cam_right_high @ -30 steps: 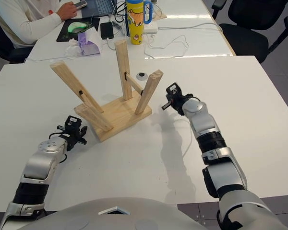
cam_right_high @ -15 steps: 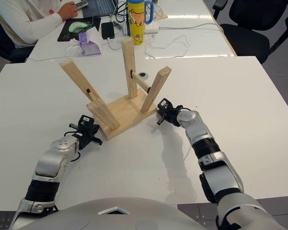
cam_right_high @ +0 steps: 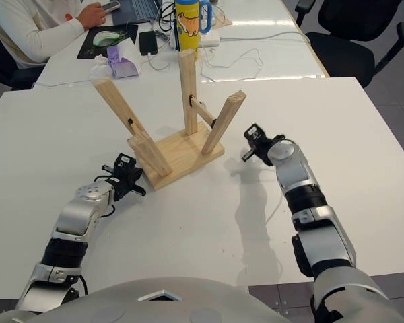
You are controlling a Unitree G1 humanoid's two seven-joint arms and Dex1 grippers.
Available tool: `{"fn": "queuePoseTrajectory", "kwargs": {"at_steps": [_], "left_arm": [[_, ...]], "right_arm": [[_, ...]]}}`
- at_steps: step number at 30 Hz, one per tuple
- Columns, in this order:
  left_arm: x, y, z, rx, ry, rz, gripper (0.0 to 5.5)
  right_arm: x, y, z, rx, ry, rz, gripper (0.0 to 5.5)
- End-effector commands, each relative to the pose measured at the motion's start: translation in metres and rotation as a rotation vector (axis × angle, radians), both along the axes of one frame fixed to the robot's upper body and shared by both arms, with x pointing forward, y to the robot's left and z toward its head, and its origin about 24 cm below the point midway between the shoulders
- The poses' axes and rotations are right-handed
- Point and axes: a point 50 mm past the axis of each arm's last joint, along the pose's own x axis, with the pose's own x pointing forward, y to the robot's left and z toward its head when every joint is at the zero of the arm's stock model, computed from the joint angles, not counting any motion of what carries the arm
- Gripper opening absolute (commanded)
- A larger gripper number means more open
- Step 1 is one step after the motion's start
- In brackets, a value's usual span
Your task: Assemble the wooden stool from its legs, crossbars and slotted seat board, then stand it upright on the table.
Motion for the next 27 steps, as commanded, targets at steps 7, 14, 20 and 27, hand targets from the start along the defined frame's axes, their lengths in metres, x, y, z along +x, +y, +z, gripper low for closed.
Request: {"fn": "queuePoseTrajectory", "kwargs": {"at_steps": [7,14,20,27], "left_arm": [[0.002,-0.006,0.001,0.001,-0.005,-0.023,0.02],[0.007,-0.014,0.006,-0.009,-0.028,-0.045,0.02],[0.009,-0.015,0.007,-0.013,-0.044,-0.033,0.02],[0.004,0.012,0.007,0.027,-0.062,0.079,0.02]], "right_arm": [[-0.008,0.050,-0.029,0.141,0.129,0.266,0.00],[-0.033,0.057,-0.030,0.243,0.234,0.489,0.00],[-0.035,0.049,-0.028,0.239,0.178,0.380,0.00],[-0.042,0.034,-0.016,0.275,0.083,0.237,0.00]]}}
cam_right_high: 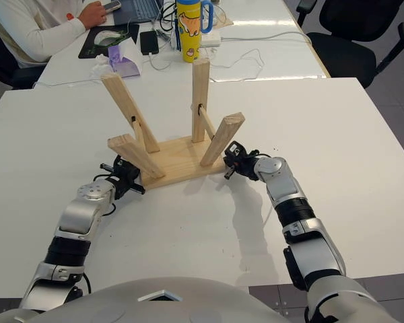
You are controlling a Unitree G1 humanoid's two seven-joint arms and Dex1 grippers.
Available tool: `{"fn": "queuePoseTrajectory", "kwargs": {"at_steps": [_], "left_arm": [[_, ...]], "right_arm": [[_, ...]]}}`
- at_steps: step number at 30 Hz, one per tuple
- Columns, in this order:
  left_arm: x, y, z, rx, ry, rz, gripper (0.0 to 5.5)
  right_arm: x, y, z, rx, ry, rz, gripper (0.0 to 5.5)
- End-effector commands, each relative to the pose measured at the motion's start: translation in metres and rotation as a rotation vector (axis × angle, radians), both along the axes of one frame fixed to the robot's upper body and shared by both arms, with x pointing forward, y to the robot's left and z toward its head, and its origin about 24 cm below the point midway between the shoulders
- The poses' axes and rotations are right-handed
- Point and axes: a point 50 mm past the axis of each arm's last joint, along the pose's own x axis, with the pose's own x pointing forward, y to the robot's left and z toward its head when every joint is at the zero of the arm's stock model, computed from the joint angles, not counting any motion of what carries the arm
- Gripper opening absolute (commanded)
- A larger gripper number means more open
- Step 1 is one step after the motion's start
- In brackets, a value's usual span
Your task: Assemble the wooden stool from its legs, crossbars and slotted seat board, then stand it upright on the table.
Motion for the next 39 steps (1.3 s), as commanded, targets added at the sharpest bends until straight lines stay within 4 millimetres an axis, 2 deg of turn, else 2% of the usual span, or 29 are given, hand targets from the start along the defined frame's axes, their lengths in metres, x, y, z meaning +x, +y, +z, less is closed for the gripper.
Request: {"fn": "queuePoseTrajectory", "kwargs": {"at_steps": [1,5,11,15,22,30,35,39], "left_arm": [[-0.006,0.014,0.002,0.002,-0.006,0.046,0.02],[-0.025,0.018,-0.003,0.007,0.031,0.057,0.02],[-0.043,-0.002,-0.003,-0.089,0.104,-0.027,0.02],[-0.040,-0.007,-0.011,-0.095,0.122,-0.026,0.02],[-0.022,-0.018,-0.016,-0.086,0.076,-0.033,0.02],[-0.020,-0.026,-0.013,-0.091,0.041,-0.060,0.02],[-0.018,-0.012,-0.015,-0.041,0.039,-0.005,0.02],[-0.019,-0.009,-0.015,-0.036,0.038,0.015,0.02]], "right_arm": [[-0.015,-0.002,0.007,0.039,-0.013,-0.017,0.00],[-0.038,-0.002,-0.001,0.039,0.026,-0.021,0.00],[-0.050,-0.003,-0.012,0.041,0.061,-0.059,0.00],[-0.047,0.002,-0.014,0.052,0.063,-0.051,0.00],[-0.045,0.011,-0.013,0.066,0.062,-0.003,0.00],[-0.047,0.015,-0.011,0.081,0.061,0.016,0.00],[-0.038,-0.002,0.000,0.065,0.012,-0.053,0.00],[-0.034,-0.038,0.011,-0.039,0.031,-0.069,0.00]]}}
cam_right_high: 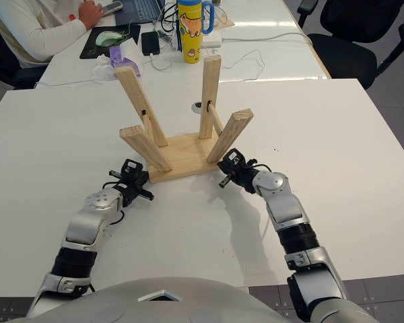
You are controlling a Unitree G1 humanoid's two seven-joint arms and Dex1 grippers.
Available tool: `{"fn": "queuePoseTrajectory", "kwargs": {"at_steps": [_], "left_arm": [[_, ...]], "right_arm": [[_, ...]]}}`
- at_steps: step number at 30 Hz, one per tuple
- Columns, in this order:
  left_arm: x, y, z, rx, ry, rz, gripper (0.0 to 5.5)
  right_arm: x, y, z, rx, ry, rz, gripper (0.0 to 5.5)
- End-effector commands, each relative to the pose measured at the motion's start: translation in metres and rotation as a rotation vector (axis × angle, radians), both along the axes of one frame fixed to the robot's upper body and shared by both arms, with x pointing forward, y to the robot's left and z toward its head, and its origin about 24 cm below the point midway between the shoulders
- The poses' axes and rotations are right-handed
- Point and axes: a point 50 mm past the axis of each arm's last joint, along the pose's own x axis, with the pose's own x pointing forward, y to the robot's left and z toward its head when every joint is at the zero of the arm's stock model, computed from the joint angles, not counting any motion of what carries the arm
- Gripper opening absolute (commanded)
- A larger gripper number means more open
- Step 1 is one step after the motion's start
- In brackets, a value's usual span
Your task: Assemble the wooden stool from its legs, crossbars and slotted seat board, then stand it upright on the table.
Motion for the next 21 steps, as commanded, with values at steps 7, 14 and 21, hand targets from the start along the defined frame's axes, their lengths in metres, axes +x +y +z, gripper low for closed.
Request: {"fn": "queuePoseTrajectory", "kwargs": {"at_steps": [7,14,21], "left_arm": [[-0.002,0.004,-0.004,0.020,0.024,0.035,0.02],[-0.005,-0.005,-0.004,0.005,0.035,0.000,0.02],[-0.003,-0.011,-0.004,-0.010,0.028,-0.010,0.02]], "right_arm": [[0.022,-0.036,-0.006,-0.160,0.019,-0.102,0.00],[0.024,-0.002,-0.028,-0.119,0.041,-0.016,0.00],[0.014,0.020,-0.021,0.020,0.056,0.106,0.00]]}}
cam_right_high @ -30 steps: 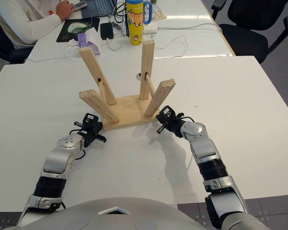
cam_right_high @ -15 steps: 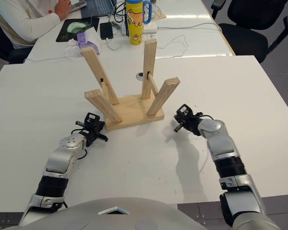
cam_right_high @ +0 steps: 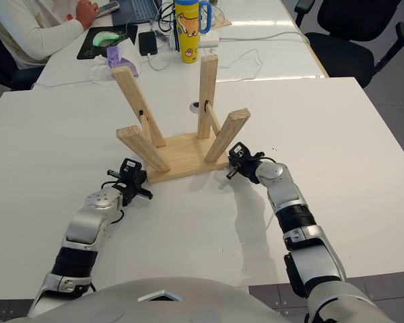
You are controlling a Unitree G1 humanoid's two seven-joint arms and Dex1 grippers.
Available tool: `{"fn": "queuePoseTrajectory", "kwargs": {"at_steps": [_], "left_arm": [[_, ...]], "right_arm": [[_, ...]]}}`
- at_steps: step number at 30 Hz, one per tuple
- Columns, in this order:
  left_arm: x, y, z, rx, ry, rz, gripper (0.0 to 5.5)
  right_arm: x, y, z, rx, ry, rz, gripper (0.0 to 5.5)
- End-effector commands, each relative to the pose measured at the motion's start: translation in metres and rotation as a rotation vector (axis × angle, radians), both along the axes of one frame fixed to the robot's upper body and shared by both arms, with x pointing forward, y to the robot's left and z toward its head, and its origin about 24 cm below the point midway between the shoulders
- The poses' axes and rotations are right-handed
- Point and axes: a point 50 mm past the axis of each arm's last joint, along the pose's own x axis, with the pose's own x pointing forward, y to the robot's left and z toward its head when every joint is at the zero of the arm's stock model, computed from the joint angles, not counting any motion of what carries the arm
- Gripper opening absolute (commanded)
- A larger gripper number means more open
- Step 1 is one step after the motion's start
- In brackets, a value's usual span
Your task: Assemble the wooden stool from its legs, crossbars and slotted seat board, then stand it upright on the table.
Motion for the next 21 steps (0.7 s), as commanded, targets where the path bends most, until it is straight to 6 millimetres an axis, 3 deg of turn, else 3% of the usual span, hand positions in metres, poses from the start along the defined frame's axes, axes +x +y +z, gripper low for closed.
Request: {"fn": "queuePoseTrajectory", "kwargs": {"at_steps": [1,5,21], "left_arm": [[-0.001,-0.011,-0.003,-0.039,0.021,-0.029,0.02],[0.005,-0.021,0.009,-0.069,-0.024,-0.054,0.02],[0.025,-0.039,0.098,-0.143,-0.283,-0.096,0.02]], "right_arm": [[-0.012,0.021,0.000,0.098,0.046,0.107,0.00],[-0.012,0.027,0.014,0.154,0.016,0.122,0.00],[-0.007,0.042,0.089,0.252,-0.183,0.147,0.00]]}}
